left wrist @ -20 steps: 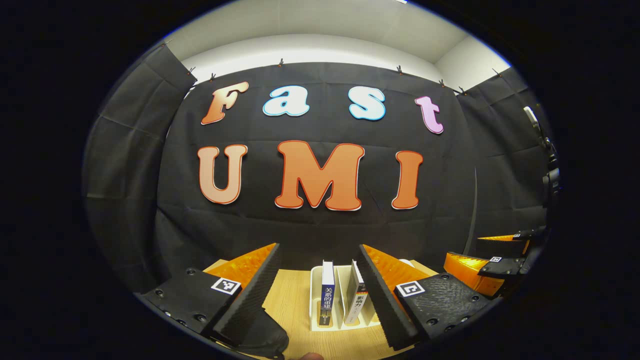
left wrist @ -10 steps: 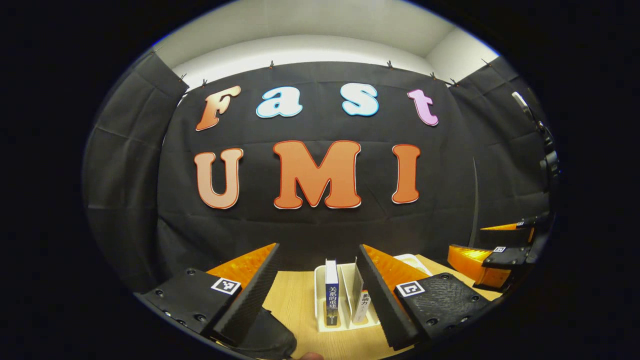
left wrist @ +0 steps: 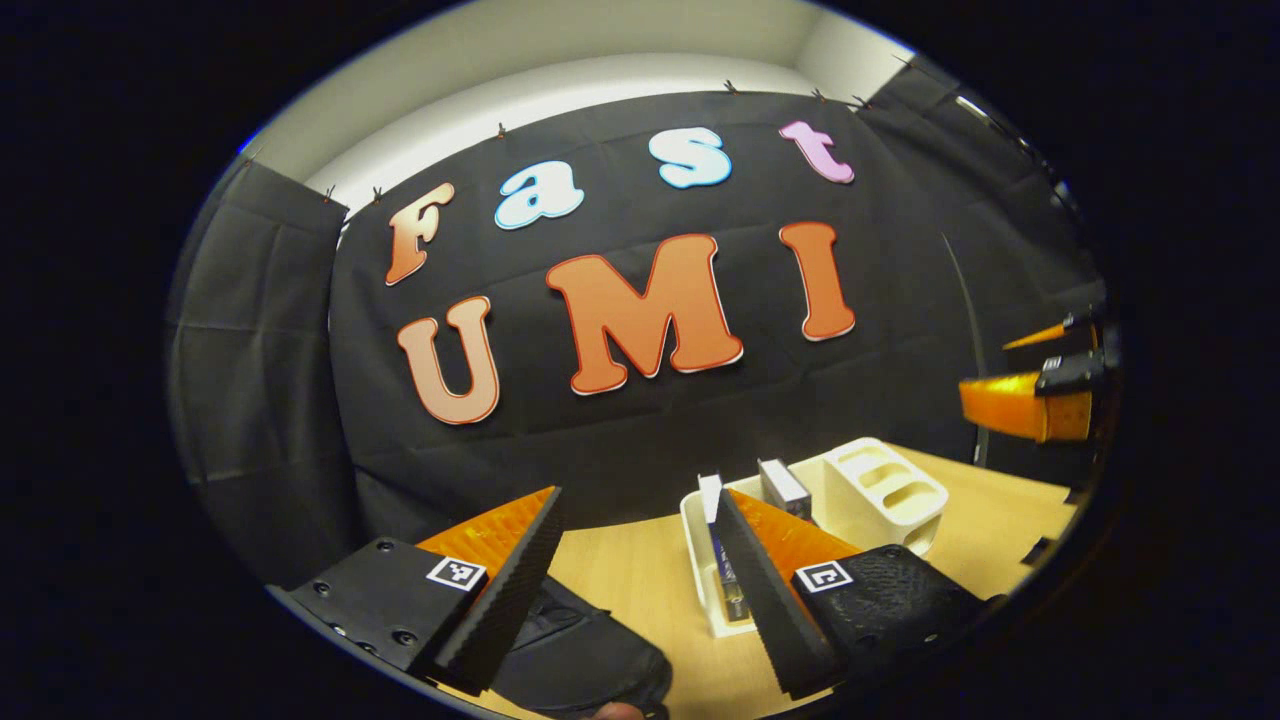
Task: Open the schoolbag, grab two books from the bookshelf and put them into the schoolbag.
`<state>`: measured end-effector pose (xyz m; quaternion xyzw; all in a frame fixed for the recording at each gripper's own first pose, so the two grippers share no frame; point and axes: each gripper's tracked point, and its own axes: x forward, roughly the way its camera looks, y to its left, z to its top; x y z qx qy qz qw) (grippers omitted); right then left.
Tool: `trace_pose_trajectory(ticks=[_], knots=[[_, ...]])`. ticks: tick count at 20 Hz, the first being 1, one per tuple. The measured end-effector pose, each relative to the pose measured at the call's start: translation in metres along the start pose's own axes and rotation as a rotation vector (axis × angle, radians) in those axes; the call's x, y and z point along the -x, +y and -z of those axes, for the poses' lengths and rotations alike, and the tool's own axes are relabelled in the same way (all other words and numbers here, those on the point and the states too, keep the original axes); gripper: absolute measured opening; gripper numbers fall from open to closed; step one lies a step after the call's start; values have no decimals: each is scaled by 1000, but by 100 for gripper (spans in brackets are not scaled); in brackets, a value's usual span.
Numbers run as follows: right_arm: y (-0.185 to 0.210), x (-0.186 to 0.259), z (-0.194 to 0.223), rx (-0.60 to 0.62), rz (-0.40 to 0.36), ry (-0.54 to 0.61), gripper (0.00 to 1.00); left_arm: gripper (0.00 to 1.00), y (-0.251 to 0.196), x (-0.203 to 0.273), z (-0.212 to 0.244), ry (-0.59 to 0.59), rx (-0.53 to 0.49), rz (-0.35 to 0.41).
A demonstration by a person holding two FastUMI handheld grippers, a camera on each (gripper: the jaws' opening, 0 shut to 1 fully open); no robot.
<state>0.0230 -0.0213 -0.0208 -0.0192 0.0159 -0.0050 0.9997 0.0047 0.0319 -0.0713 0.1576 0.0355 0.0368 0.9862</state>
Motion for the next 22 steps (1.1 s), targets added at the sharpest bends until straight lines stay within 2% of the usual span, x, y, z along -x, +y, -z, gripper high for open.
trace_pose_trajectory(ticks=[3, 5, 12, 17, 22], knots=[[-6, -3, 6, 1, 11, 9, 98, 100, 1, 4, 34, 45, -149, 2], [-10, -4, 11, 1, 19, 17, 98, 98, -4, 1, 62, 86, -229, 19], [-26, -6, 26, -5, 57, 56, 98, 98, -18, -8, 176, 261, -445, 85], [-36, -2, 34, -2, 75, 71, 98, 98, -14, -19, 231, 363, -565, 101], [-42, -2, 36, -6, 80, 72, 98, 98, -1, -2, 271, 436, -637, 91]])
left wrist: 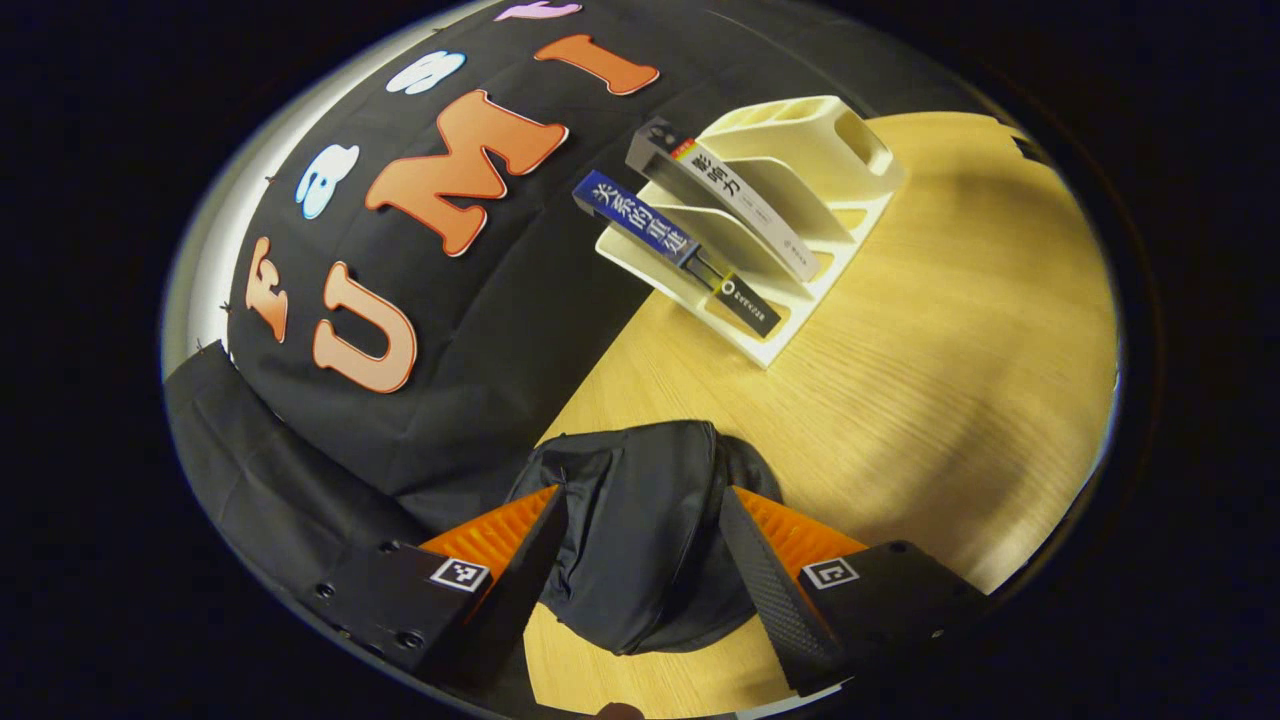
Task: Open the schoolbag, grab two books from the bookshelf and put them into the schoolbag.
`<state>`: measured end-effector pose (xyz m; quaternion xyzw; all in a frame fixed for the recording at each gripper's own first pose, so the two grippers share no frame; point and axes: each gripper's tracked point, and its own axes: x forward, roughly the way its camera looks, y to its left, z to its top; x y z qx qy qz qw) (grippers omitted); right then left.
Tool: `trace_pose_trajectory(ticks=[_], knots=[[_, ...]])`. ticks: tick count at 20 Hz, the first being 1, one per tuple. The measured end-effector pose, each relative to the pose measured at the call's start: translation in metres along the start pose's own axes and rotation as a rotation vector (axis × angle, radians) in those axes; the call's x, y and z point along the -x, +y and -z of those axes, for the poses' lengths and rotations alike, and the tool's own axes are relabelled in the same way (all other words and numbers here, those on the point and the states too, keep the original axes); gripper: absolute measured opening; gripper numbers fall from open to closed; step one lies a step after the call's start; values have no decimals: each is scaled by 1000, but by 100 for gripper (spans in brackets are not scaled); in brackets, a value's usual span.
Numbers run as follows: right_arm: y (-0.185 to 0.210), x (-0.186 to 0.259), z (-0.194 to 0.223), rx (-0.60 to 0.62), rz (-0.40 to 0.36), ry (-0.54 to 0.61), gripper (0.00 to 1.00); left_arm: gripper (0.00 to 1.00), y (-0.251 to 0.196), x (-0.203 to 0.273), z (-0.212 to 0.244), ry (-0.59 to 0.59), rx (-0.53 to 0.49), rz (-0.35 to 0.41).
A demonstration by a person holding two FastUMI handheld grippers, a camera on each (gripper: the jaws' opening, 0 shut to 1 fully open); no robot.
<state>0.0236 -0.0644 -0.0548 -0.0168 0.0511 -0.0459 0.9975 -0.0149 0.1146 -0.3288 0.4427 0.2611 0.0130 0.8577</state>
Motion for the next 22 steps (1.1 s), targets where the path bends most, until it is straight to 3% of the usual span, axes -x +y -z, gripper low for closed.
trace_pose_trajectory(ticks=[11, 14, 15, 16, 17, 21, 22], knots=[[-10, -1, 5, 3, -20, 12, 98, 96, 9, -46, 37, 149, -77, -66], [-9, -5, 6, 9, -42, 20, 98, 93, 14, -56, 39, 187, -45, -54], [-7, -7, 4, 9, -53, 18, 98, 74, 15, -57, 39, 202, -27, -45], [-4, -8, 4, 7, -70, 21, 98, 75, 17, -54, 36, 204, -13, -36], [-1, -10, 3, 7, -85, 23, 98, 56, 17, -55, 35, 211, -10, -20], [15, -16, 3, 22, -146, 30, 98, 23, 29, -48, 23, 195, 19, 37], [19, -17, 1, 25, -153, 33, 98, 19, 35, -43, 23, 200, 31, 51]])
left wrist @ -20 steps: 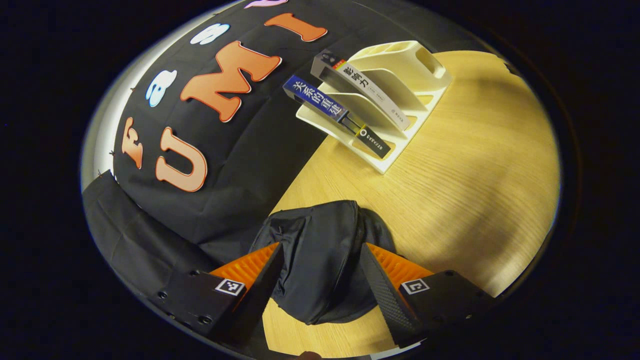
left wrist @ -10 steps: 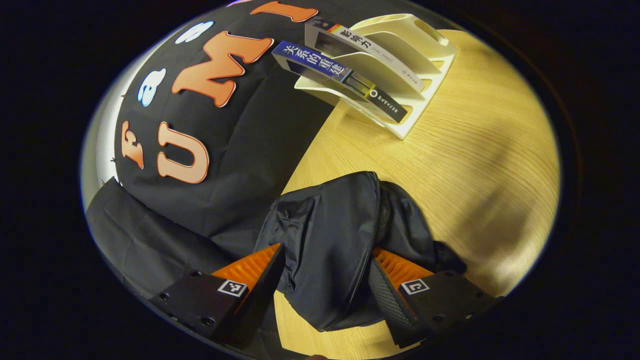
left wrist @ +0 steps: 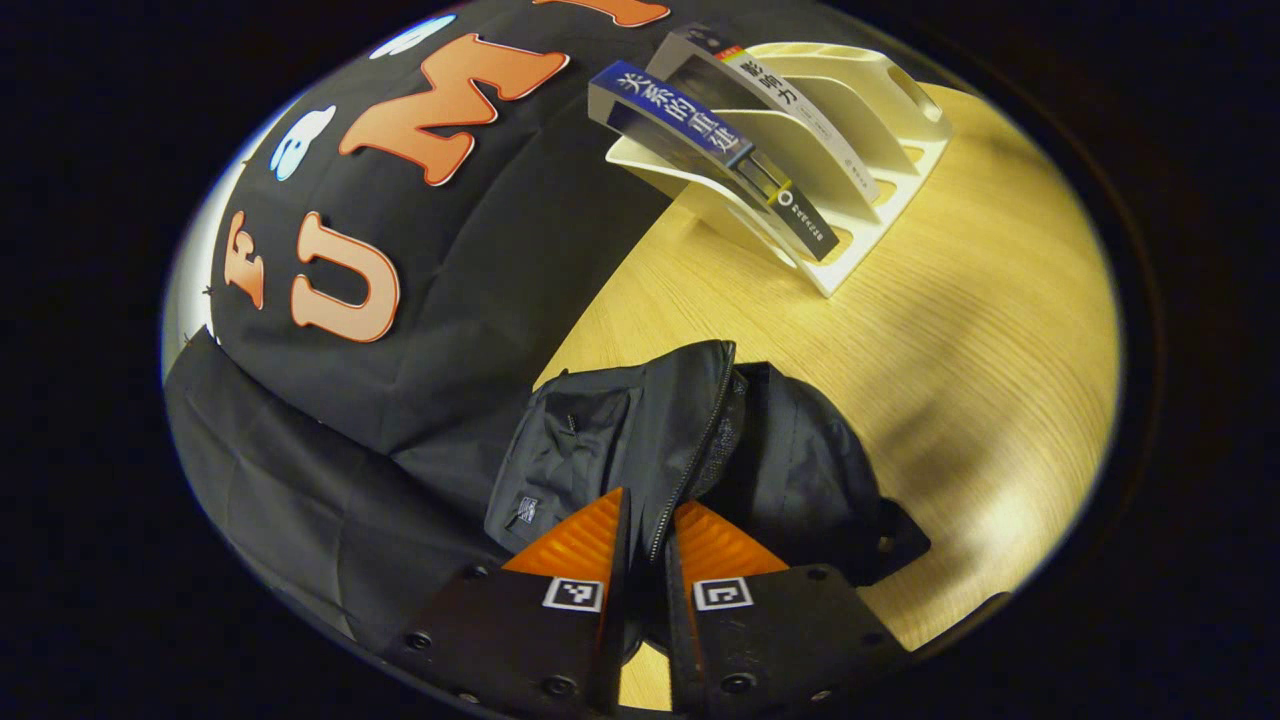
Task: Open the schoolbag, grab two books from the bookshelf and put them into the schoolbag.
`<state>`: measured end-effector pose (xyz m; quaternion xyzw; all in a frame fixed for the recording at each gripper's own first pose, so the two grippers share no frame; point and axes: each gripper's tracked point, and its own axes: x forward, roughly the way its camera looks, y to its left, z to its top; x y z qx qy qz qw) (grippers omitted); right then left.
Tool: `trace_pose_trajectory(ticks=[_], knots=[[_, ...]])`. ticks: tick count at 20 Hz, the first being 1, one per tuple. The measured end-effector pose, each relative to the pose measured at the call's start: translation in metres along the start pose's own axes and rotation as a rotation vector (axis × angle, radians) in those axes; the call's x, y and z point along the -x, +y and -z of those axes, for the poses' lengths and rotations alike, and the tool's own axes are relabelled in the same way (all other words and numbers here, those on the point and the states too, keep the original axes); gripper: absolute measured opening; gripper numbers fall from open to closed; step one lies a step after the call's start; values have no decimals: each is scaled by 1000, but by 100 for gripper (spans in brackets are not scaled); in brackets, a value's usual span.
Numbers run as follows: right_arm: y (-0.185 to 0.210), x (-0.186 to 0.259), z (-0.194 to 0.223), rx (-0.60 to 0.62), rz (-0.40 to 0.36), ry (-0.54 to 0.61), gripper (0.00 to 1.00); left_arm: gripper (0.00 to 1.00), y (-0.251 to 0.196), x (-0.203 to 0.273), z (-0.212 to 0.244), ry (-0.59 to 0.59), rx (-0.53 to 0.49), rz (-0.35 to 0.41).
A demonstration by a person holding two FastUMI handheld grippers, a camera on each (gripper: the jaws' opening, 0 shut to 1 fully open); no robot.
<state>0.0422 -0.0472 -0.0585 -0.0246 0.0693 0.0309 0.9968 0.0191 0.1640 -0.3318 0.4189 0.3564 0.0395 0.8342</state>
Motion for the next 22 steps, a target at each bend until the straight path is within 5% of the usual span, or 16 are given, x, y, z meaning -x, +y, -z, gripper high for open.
trace_pose_trajectory(ticks=[5, 13, 22], knots=[[27, -10, -4, 25, 0, 18, 98, 6, 14, 1, -5, -14, 21, 151], [90, -36, -28, 48, 55, 106, 98, 5, 37, 4, -7, -35, 58, 487], [159, -85, -56, 179, 1, 249, 98, 6, 92, 5, -13, -20, 133, 775]])
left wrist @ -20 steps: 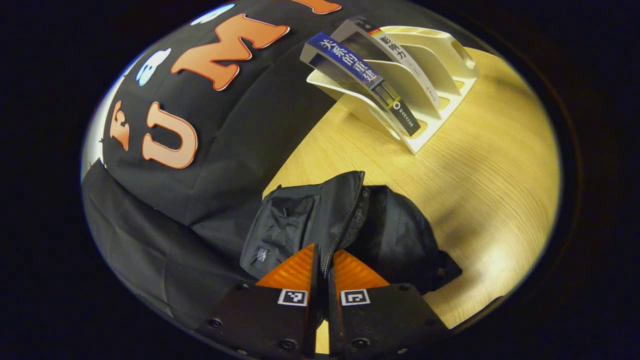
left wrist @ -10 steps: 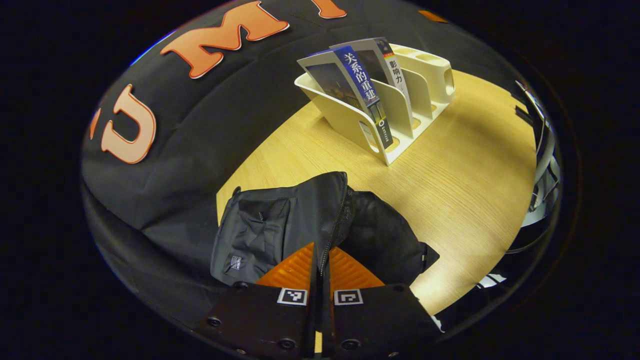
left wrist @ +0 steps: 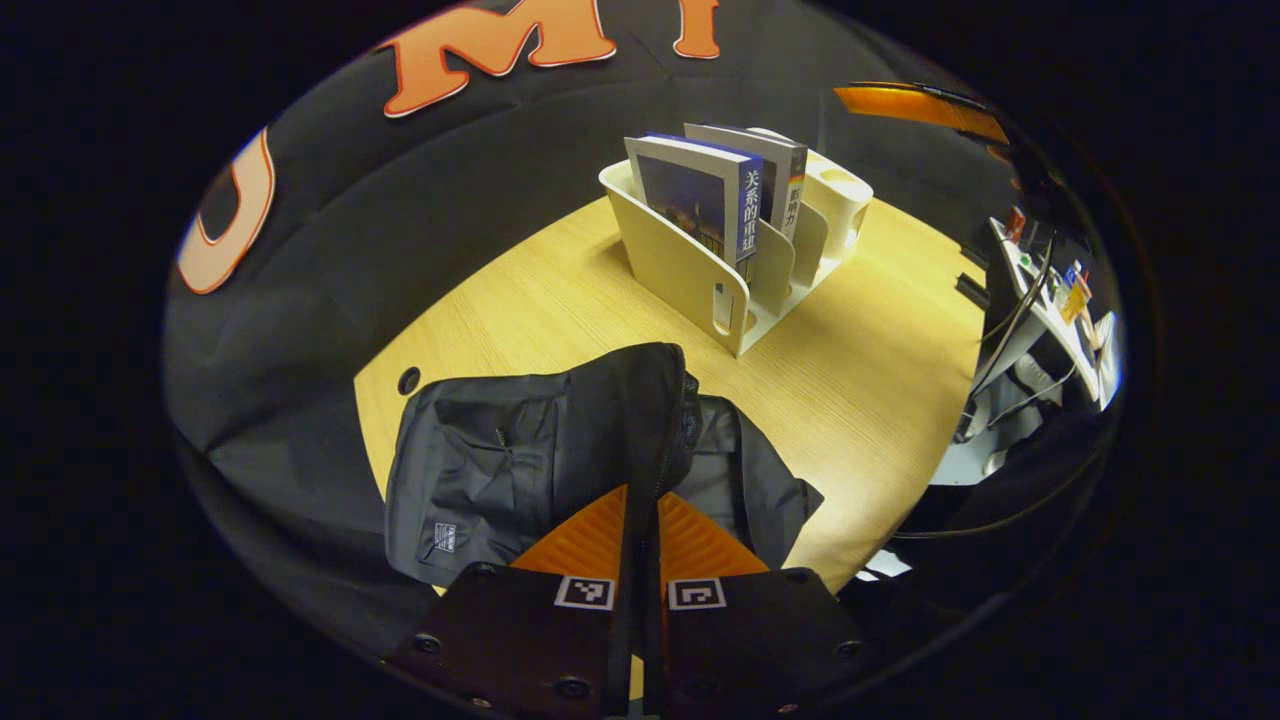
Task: Open the schoolbag, grab two books from the bookshelf and put them into the schoolbag.
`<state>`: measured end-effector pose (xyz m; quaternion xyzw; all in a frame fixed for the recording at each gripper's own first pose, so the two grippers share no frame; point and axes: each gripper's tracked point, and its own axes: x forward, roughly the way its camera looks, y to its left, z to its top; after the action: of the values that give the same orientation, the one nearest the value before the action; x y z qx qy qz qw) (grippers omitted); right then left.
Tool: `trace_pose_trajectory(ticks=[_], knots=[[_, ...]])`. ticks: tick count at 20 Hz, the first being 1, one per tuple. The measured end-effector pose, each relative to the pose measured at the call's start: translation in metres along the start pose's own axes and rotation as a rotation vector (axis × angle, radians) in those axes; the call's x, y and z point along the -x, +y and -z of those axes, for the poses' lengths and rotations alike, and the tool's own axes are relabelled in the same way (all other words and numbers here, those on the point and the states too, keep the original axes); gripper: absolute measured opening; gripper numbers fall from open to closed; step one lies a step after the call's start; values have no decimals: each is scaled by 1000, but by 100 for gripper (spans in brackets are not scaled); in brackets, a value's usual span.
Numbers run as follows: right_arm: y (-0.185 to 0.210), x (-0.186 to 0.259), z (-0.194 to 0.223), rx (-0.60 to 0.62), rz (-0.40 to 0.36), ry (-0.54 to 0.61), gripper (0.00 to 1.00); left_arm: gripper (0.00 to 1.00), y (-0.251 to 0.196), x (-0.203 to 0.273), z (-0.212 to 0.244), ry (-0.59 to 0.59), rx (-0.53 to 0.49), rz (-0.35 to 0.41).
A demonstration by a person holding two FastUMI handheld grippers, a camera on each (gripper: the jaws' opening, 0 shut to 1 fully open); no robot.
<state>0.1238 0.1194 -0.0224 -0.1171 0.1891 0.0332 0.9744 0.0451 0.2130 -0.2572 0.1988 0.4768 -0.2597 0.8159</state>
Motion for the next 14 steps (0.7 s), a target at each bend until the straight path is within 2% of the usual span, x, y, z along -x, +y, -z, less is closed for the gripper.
trace_pose_trajectory(ticks=[4, 7, 14], knots=[[14, -21, -15, 31, -17, 59, 98, 6, 9, 11, -4, 34, 44, 95], [31, -39, -16, 14, -57, 146, 99, 6, 17, 17, -13, 47, 77, 147], [62, -87, -4, -28, -146, 350, 99, 6, 37, 29, -26, 69, 20, 157]])
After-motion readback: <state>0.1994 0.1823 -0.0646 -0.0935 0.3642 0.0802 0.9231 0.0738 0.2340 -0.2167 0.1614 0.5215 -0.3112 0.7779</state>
